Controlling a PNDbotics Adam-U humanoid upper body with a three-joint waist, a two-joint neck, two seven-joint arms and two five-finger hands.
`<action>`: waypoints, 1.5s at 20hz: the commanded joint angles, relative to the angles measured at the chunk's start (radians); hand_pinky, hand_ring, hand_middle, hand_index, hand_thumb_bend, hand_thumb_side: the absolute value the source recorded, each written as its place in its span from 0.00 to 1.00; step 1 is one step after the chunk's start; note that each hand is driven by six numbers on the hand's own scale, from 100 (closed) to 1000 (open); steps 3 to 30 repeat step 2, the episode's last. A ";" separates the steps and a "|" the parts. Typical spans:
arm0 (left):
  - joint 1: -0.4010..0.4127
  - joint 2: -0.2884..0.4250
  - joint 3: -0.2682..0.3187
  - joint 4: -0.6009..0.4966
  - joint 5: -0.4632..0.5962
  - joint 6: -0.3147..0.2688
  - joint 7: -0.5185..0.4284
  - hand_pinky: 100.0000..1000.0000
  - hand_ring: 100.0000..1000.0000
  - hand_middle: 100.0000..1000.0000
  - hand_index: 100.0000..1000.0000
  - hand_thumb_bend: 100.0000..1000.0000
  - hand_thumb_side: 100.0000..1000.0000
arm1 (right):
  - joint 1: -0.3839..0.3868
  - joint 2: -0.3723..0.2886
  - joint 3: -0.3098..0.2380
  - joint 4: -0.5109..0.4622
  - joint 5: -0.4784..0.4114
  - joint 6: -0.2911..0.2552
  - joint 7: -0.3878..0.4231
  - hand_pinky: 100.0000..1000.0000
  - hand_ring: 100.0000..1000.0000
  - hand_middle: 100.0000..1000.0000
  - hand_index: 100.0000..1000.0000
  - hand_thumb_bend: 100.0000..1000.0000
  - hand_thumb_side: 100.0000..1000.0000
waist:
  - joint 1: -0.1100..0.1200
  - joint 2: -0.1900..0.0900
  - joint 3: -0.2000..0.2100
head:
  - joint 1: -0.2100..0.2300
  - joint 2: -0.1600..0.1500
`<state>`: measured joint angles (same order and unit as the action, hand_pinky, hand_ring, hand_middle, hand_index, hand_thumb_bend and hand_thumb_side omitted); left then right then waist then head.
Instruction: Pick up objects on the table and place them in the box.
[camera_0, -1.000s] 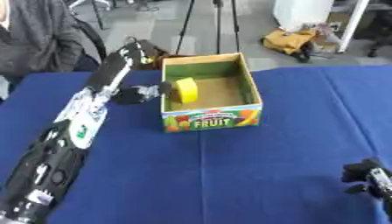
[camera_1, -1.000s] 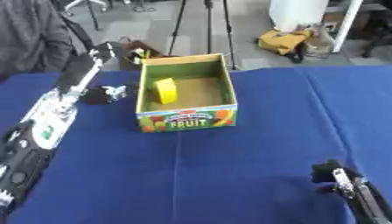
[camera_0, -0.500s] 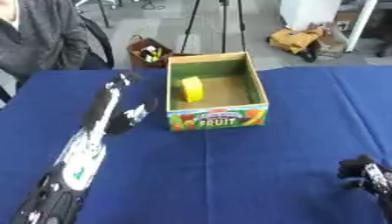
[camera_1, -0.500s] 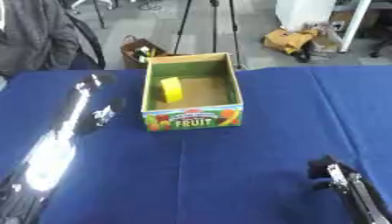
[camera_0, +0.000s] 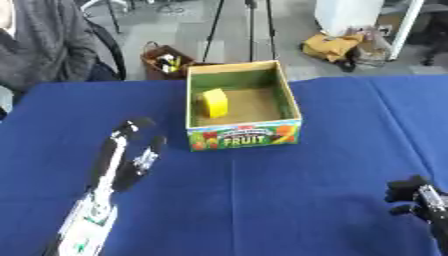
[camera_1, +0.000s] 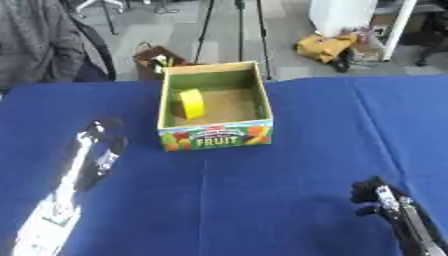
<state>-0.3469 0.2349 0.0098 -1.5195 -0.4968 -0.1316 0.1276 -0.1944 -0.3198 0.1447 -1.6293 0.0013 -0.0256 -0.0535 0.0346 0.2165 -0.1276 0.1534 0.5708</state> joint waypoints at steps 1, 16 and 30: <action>0.000 0.012 -0.007 -0.040 0.051 0.019 -0.019 0.72 0.83 0.75 0.78 0.59 1.00 | -0.010 -0.011 -0.008 -0.023 -0.025 0.001 -0.006 0.51 0.61 0.55 0.66 0.00 0.98 | -0.005 -0.019 0.003 | -0.001 0.005; 0.003 0.012 -0.007 -0.043 0.067 0.022 -0.024 0.72 0.82 0.75 0.78 0.59 1.00 | -0.011 -0.011 -0.008 -0.023 -0.031 0.002 -0.007 0.51 0.61 0.55 0.66 0.00 0.98 | -0.006 -0.020 0.005 | -0.001 0.003; 0.003 0.012 -0.007 -0.043 0.067 0.022 -0.024 0.72 0.82 0.75 0.78 0.59 1.00 | -0.011 -0.011 -0.008 -0.023 -0.031 0.002 -0.007 0.51 0.61 0.55 0.66 0.00 0.98 | -0.006 -0.020 0.005 | -0.001 0.003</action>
